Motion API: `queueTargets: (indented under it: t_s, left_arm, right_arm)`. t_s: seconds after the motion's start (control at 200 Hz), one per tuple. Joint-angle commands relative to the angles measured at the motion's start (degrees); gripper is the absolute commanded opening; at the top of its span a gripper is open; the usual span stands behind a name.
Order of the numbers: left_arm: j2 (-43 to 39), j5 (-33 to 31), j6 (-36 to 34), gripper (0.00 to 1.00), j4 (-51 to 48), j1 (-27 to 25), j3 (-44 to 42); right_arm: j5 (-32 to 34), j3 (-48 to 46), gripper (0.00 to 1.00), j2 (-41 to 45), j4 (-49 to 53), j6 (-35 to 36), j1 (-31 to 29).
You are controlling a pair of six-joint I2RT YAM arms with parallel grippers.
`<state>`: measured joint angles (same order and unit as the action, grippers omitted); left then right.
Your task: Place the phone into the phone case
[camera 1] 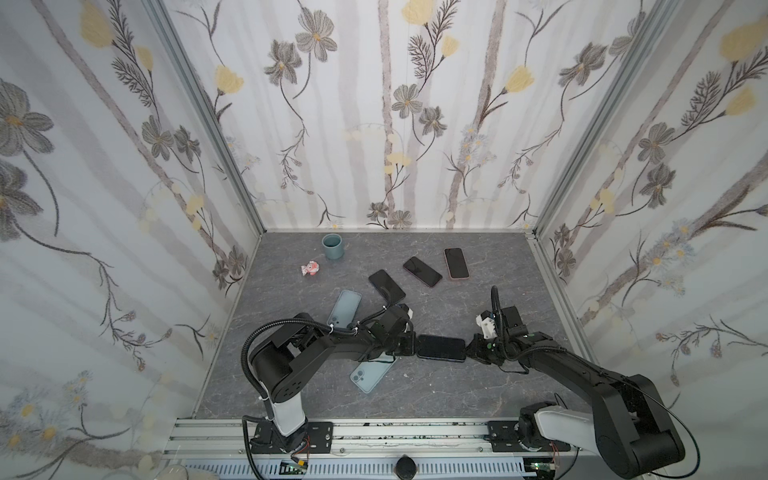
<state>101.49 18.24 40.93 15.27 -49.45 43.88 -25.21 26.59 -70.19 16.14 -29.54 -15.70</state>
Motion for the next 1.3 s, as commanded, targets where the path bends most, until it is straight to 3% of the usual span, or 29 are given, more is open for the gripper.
queueTargets:
  t_s: [0.0,0.33,0.515,0.674,1.009,1.294]
  left_arm:
    - [0.5,0.7,0.1,0.17,-2.8,-0.2,-0.6]
    - [-0.4,-0.8,0.5,0.12,-2.0,-0.2,-2.6]
    - [-2.0,-1.9,0.3,0.18,-2.2,-0.1,-2.0]
    - [-2.9,-2.5,-0.1,0.24,-2.2,0.0,-0.8]
    - [-1.2,-1.1,0.2,0.27,-1.1,0.0,-1.2]
    - [-1.1,-1.0,0.4,0.26,-1.2,-0.1,-2.0]
  right_arm:
    - [-3.6,0.4,0.12,-0.5,-2.3,-0.3,-0.7]
    - [-2.2,1.2,0.15,-0.9,-2.0,-0.6,-1.0]
    - [2.0,2.7,0.25,1.8,1.2,-0.7,-1.0]
    - [4.7,2.6,0.26,3.5,3.2,-0.6,-1.0]
    - [2.1,1.1,0.09,0.9,2.1,-0.8,-2.7]
    - [4.5,1.4,0.08,-2.1,2.1,-1.0,-5.3]
